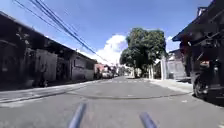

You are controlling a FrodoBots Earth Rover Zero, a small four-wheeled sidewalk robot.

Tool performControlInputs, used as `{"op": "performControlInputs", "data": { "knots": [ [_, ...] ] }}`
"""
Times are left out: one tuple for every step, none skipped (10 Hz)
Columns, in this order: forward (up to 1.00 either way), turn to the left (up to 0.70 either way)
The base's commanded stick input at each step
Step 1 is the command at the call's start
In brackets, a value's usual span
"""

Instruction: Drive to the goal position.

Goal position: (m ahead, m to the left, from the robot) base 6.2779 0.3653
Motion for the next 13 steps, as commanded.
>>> {"op": "performControlInputs", "data": {
  "knots": [
    [1.0, 0.09],
    [1.0, 0.08],
    [1.0, 0.08],
    [1.0, 0.06],
    [1.0, 0.12],
    [1.0, 0.04],
    [1.0, -0.08],
    [1.0, -0.17],
    [1.0, -0.36],
    [1.0, -0.4],
    [1.0, -0.4],
    [1.0, -0.29],
    [1.0, -0.34]
  ]
}}
